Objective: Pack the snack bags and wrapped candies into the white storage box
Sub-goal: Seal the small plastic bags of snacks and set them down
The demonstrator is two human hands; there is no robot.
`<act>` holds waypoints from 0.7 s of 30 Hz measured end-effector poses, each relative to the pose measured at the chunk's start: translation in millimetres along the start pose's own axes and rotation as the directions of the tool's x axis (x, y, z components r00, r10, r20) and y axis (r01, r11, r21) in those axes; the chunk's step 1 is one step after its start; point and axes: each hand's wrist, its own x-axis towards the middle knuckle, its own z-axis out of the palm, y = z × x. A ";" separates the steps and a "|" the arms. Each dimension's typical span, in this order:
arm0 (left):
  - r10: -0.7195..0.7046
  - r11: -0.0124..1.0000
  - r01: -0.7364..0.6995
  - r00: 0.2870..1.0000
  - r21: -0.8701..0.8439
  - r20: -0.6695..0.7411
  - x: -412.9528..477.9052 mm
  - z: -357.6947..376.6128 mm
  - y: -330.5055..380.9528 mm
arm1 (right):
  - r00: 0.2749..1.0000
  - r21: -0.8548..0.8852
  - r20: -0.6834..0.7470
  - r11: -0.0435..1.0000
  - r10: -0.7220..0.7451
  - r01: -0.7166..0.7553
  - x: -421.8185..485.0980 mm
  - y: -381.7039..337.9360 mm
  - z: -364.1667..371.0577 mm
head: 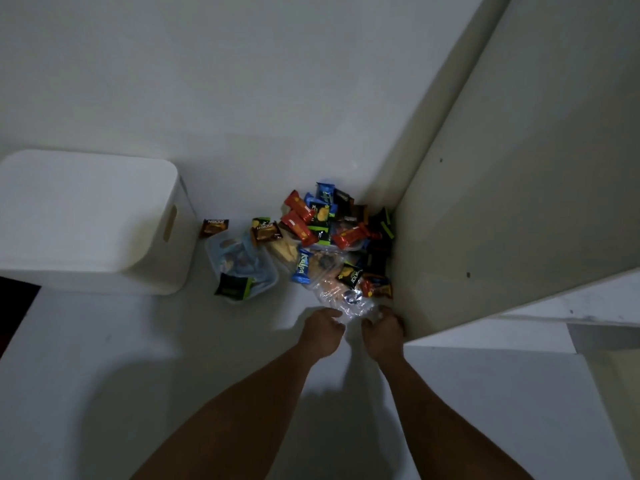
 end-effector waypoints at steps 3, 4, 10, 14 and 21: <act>-0.039 0.998 0.038 0.999 -0.040 -0.019 2.3 6.3 3.4 | 0.997 0.056 -0.055 0.997 0.047 -0.044 0.0 -2.9 3.9; -0.061 0.996 0.058 0.997 -0.067 -0.037 2.5 6.7 3.9 | 0.995 0.082 -0.069 0.995 0.066 -0.060 -0.6 -4.3 4.5; -0.160 0.929 0.158 0.987 -0.334 0.023 -8.6 -9.0 -5.3 | 0.989 0.336 -0.127 0.942 0.070 -0.024 -5.0 -7.2 7.5; -0.040 0.957 0.056 0.997 -0.283 0.062 -27.0 -27.4 3.8 | 0.990 0.488 -0.139 0.869 -0.016 0.082 -19.5 -43.9 -23.9; 0.146 0.967 -0.158 0.986 -0.201 -0.075 -68.1 -68.2 63.4 | 0.962 0.341 -0.020 0.902 -0.273 0.264 -40.7 -109.4 -95.3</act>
